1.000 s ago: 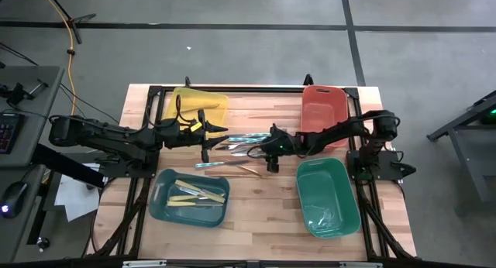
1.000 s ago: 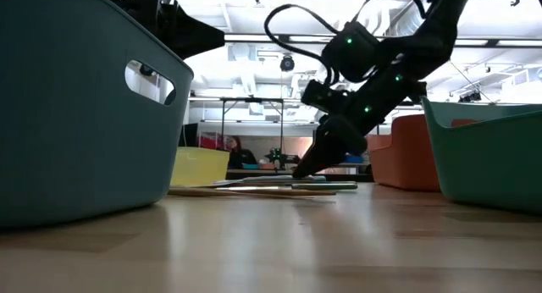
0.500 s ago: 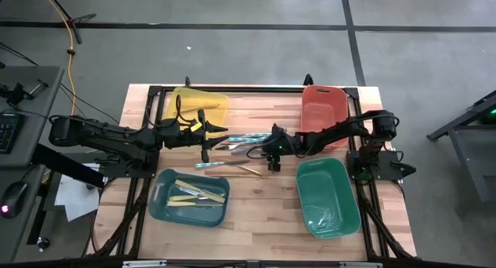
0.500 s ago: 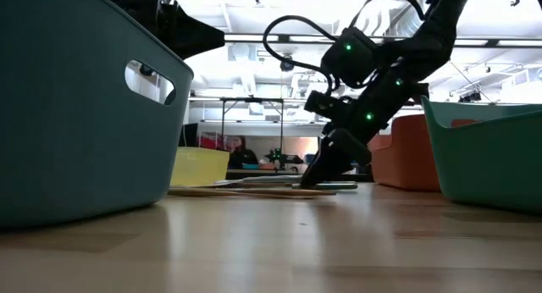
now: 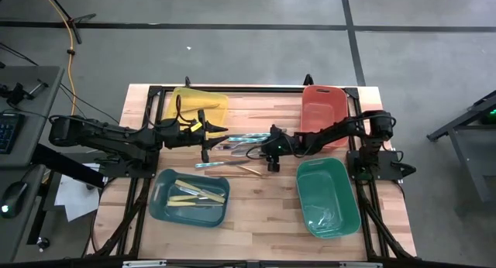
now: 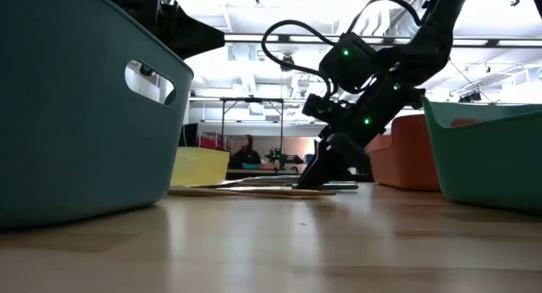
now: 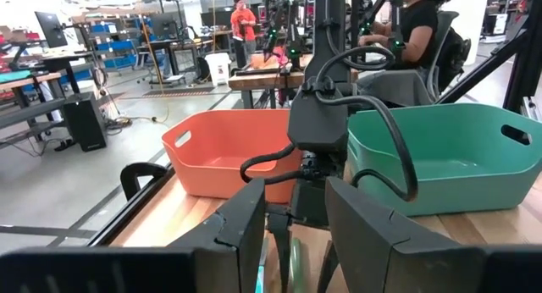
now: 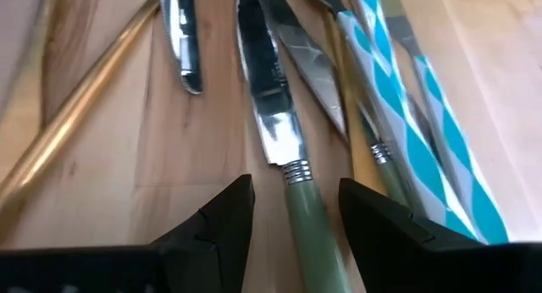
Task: Sort silverware by color (type)
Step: Put the green knife into the orange bin
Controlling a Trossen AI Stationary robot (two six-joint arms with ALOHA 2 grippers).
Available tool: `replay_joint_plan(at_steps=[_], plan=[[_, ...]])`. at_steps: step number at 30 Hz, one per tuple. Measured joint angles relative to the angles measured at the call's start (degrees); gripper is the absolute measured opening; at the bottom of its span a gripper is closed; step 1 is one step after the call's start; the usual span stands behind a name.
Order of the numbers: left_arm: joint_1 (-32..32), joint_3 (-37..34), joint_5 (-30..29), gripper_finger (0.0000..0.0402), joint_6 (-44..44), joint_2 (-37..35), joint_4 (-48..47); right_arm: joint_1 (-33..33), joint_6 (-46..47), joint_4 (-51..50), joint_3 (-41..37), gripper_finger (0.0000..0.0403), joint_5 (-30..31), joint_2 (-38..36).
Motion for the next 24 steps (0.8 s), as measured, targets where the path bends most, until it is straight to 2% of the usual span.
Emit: replay_joint_plan(at_steps=[18, 21, 24], plan=[[0.0, 0.0, 0.0, 0.0117, 0.0, 0.0, -0.9, 0.7, -0.6, -5.5, 0.1, 0.0163, -1.1, -1.4], [0.0, 0.0, 0.0, 0.0117, 0.0, 0.0, -0.9, 0.6, 0.0, -5.6, 0.0, 0.0145, -0.8, -1.4], [0.0, 0.0, 0.0, 0.0117, -0.1, 0.0, -0.8, 0.3, 0.0, -5.7, 0.0, 0.0109, -1.0, -1.3]])
